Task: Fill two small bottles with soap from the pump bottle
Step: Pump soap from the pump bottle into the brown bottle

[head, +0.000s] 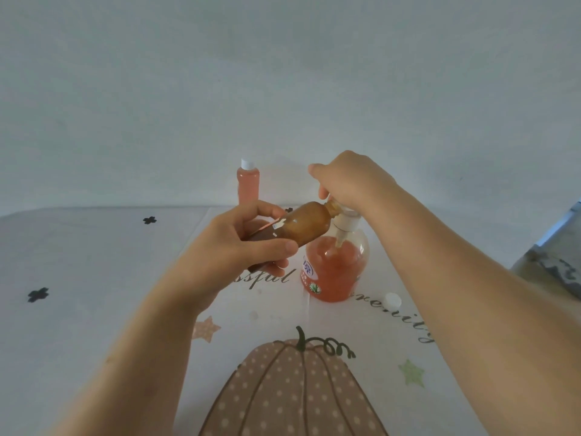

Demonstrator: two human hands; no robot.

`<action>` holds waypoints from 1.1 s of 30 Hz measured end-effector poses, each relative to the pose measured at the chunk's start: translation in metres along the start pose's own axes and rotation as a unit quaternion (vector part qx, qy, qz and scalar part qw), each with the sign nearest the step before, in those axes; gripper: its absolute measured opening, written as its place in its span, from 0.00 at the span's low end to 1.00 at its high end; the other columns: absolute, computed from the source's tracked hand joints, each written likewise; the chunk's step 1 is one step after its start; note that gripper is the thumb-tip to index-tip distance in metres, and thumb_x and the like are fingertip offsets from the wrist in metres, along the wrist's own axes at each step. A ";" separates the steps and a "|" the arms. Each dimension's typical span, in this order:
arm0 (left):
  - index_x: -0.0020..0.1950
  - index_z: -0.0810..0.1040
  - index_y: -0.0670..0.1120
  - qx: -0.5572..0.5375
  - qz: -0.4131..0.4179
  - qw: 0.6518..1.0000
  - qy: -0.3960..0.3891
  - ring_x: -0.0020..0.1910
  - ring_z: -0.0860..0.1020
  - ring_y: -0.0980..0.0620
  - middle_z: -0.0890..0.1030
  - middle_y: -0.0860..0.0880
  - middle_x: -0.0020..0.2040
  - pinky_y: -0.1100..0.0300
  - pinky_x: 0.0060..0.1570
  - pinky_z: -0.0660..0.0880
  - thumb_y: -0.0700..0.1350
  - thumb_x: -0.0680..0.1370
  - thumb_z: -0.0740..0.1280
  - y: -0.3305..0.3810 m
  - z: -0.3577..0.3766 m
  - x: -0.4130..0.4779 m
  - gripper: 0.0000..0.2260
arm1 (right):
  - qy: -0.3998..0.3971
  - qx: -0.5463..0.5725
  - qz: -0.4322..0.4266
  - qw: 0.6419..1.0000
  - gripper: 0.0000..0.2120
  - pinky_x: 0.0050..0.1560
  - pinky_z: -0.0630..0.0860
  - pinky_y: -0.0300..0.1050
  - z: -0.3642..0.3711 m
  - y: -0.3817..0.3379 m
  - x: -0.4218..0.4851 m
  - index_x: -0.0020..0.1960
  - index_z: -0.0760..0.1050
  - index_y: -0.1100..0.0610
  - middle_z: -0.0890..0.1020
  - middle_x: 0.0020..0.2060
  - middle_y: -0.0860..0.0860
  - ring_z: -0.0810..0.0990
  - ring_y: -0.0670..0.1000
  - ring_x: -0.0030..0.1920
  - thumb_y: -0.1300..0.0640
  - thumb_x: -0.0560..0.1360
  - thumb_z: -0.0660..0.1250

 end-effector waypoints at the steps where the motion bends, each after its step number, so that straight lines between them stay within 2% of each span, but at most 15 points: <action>1: 0.52 0.80 0.46 0.000 0.000 1.000 0.001 0.37 0.83 0.44 0.85 0.46 0.41 0.52 0.45 0.83 0.44 0.61 0.76 -0.001 -0.001 0.001 0.20 | 0.001 0.000 -0.001 1.000 0.18 0.42 0.71 0.45 0.001 -0.001 0.001 0.49 0.82 0.55 0.85 0.44 0.51 0.82 0.55 0.45 0.46 0.78 0.57; 8: 0.52 0.80 0.45 -0.010 0.007 1.000 0.010 0.36 0.82 0.45 0.84 0.45 0.41 0.53 0.43 0.82 0.42 0.61 0.76 0.000 0.002 -0.003 0.20 | -0.002 0.006 -0.001 1.000 0.19 0.42 0.72 0.45 -0.001 -0.001 -0.002 0.48 0.83 0.56 0.85 0.43 0.51 0.83 0.55 0.45 0.46 0.78 0.58; 10: 0.53 0.80 0.45 -0.012 0.017 1.000 0.017 0.36 0.82 0.45 0.84 0.45 0.41 0.53 0.44 0.82 0.41 0.63 0.76 0.003 0.002 -0.003 0.19 | -0.002 0.007 -0.003 1.000 0.19 0.43 0.72 0.45 -0.006 -0.004 -0.003 0.48 0.82 0.56 0.84 0.39 0.51 0.82 0.55 0.42 0.46 0.78 0.58; 13: 0.53 0.80 0.45 -0.007 0.033 0.999 0.025 0.36 0.83 0.45 0.85 0.45 0.41 0.57 0.42 0.81 0.36 0.68 0.76 0.007 0.004 -0.005 0.15 | -0.006 0.010 0.000 1.000 0.19 0.48 0.77 0.47 -0.013 -0.006 -0.005 0.49 0.81 0.57 0.82 0.35 0.52 0.81 0.55 0.38 0.45 0.78 0.58; 16: 0.53 0.80 0.45 -0.016 0.039 0.999 0.026 0.36 0.83 0.45 0.84 0.45 0.41 0.62 0.38 0.79 0.33 0.70 0.75 0.008 0.005 -0.005 0.14 | 0.008 -0.012 -0.004 1.000 0.18 0.47 0.76 0.47 -0.017 -0.007 -0.004 0.49 0.81 0.56 0.83 0.39 0.52 0.81 0.55 0.40 0.46 0.79 0.57; 19: 0.53 0.80 0.46 -0.007 0.037 0.999 0.027 0.37 0.83 0.45 0.85 0.45 0.41 0.58 0.41 0.81 0.34 0.70 0.75 0.008 0.003 -0.004 0.14 | 0.013 -0.020 -0.005 1.000 0.18 0.40 0.72 0.44 -0.015 -0.008 -0.003 0.49 0.81 0.56 0.82 0.36 0.52 0.79 0.54 0.36 0.46 0.79 0.57; 23: 0.53 0.80 0.47 -0.002 0.026 0.999 0.018 0.36 0.83 0.45 0.85 0.43 0.45 0.52 0.46 0.82 0.36 0.69 0.76 0.005 0.000 -0.003 0.15 | 0.009 -0.017 0.001 1.000 0.19 0.40 0.71 0.44 -0.009 -0.005 -0.001 0.49 0.82 0.56 0.83 0.39 0.51 0.80 0.54 0.39 0.45 0.79 0.57; 26: 0.53 0.80 0.46 -0.001 0.018 1.000 0.012 0.36 0.83 0.46 0.85 0.42 0.46 0.56 0.45 0.82 0.34 0.69 0.75 0.003 0.000 -0.002 0.15 | 0.002 -0.018 0.000 1.000 0.20 0.41 0.70 0.45 -0.002 -0.002 0.001 0.48 0.82 0.56 0.83 0.40 0.52 0.79 0.54 0.39 0.45 0.79 0.56; 33: 0.52 0.80 0.47 0.012 0.010 1.000 0.018 0.34 0.82 0.47 0.85 0.45 0.44 0.66 0.37 0.76 0.34 0.69 0.75 0.001 -0.001 -0.002 0.15 | -0.008 -0.015 0.003 1.000 0.21 0.44 0.72 0.46 0.003 0.000 0.002 0.49 0.82 0.55 0.84 0.43 0.51 0.81 0.55 0.44 0.43 0.79 0.56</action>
Point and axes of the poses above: each hand's wrist, its own x-axis towards the middle knuckle, its own z-axis out of the palm, y = z × x, the point moved 5 cm from there along x, towards the middle knuckle
